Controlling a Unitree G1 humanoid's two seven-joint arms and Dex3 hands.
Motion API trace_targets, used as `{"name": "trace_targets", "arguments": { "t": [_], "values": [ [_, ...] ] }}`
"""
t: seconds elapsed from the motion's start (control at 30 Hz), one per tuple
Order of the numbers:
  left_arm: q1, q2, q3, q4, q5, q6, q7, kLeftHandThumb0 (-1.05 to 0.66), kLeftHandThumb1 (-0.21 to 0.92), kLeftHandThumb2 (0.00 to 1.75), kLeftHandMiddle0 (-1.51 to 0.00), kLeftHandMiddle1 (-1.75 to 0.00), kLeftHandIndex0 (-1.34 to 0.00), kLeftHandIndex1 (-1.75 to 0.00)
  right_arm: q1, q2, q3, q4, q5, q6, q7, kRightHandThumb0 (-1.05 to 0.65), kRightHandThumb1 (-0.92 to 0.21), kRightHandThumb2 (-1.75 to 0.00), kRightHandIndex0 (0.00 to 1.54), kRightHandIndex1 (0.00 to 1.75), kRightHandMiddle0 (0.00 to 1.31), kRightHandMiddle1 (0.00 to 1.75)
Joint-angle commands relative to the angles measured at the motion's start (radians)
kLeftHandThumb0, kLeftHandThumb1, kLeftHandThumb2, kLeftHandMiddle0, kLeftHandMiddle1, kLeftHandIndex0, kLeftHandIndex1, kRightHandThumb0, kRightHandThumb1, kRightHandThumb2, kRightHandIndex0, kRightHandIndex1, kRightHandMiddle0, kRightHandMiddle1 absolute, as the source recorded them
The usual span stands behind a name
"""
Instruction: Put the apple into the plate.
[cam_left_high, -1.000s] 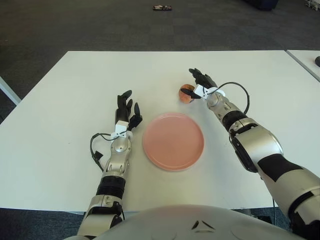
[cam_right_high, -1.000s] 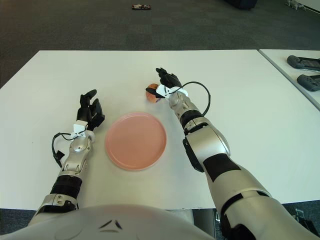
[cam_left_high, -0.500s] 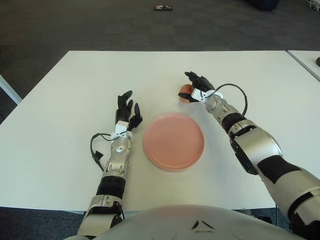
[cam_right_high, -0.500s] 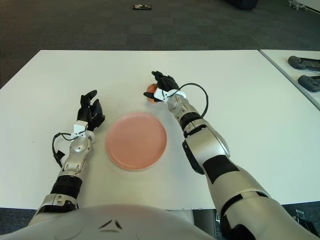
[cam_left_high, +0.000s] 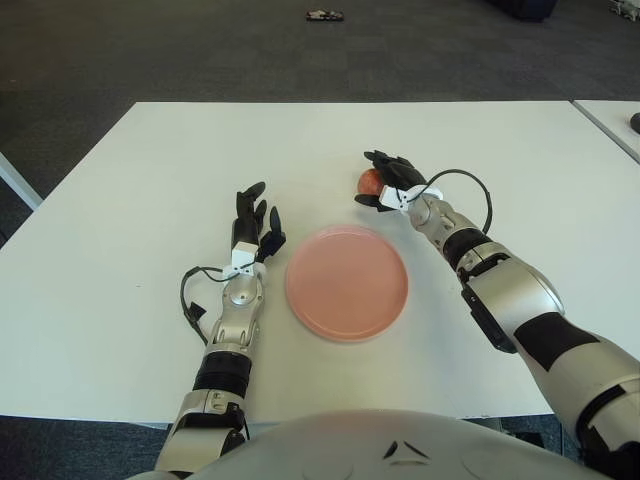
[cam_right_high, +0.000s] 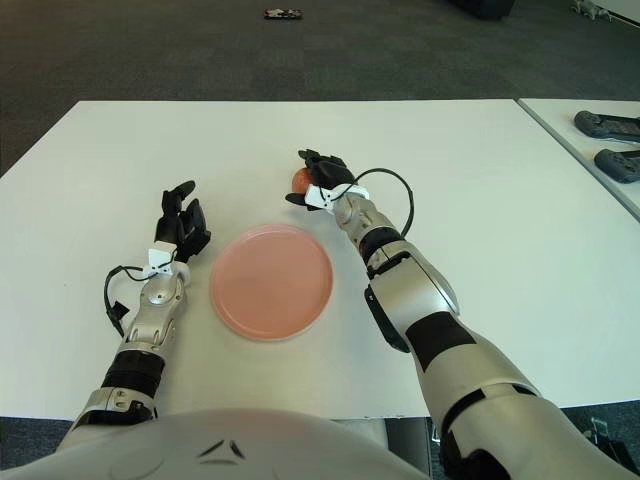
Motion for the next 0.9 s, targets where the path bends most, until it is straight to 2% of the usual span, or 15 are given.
{"name": "trace_targets", "arguments": {
  "t": [0.0, 0.87],
  "values": [
    [-0.020, 0.004, -0.001, 0.009, 0.003, -0.015, 0.006, -0.74, 0.92, 0.82, -0.41, -0.01, 0.00, -0.87, 0.008, -0.006, 0.010, 0.002, -0.015, -0.001, -0.003, -0.82, -0.92, -0.51, 0.04, 0.23, 0.00, 0.27],
    [-0.018, -0.002, 0.005, 0.006, -0.012, -0.013, -0.002, -0.74, 0.92, 0.82, -0.41, 0.00, 0.00, -0.89, 0.034, -0.001, 0.031, 0.014, -0.024, 0.032, -0.004, -0.81, -0.92, -0.46, 0.10, 0.19, 0.00, 0.33]
  ]
}}
